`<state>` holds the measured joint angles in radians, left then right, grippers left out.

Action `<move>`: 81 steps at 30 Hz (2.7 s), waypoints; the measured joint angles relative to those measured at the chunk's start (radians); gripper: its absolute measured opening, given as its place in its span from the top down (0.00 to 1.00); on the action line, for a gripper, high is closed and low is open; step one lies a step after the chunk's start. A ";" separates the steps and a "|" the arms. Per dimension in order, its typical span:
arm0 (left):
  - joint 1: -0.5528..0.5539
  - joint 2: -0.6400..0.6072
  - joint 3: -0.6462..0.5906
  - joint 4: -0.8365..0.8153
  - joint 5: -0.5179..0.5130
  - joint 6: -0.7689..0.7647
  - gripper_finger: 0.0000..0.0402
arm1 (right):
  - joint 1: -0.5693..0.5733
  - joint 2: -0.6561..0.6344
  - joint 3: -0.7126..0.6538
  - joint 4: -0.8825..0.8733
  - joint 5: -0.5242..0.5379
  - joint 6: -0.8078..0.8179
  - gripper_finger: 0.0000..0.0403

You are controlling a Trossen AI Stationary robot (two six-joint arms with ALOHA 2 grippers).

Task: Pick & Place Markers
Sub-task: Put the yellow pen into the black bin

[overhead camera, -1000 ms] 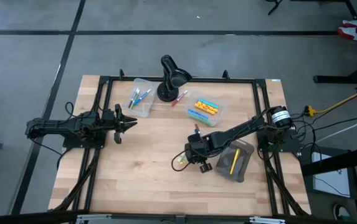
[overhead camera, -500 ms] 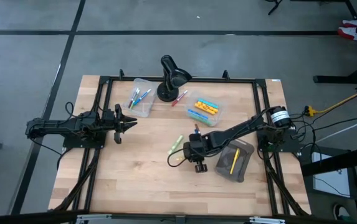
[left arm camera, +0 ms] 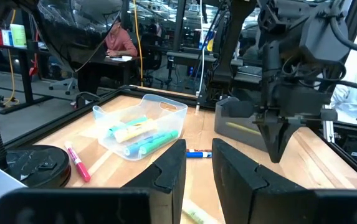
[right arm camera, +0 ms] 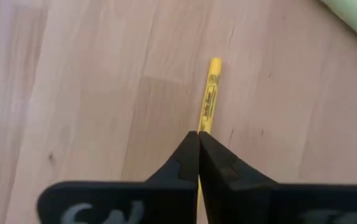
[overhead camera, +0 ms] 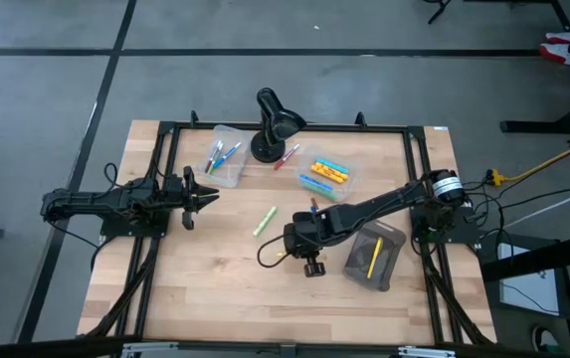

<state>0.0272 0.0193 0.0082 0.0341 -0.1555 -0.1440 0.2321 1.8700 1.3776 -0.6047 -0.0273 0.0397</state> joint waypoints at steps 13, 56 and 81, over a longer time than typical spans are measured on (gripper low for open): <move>0.000 0.000 0.000 0.000 0.000 0.000 0.82 | -0.001 -0.001 0.000 -0.001 0.008 -0.017 0.98; 0.000 0.000 0.000 0.000 0.000 0.000 0.82 | -0.009 0.000 -0.001 0.040 0.061 0.010 0.47; 0.000 0.000 0.000 0.000 0.000 0.000 0.82 | -0.021 0.160 -0.006 0.040 0.035 0.063 0.66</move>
<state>0.0269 0.0196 0.0082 0.0341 -0.1555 -0.1436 0.2110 2.0295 1.3716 -0.5652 0.0076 0.1024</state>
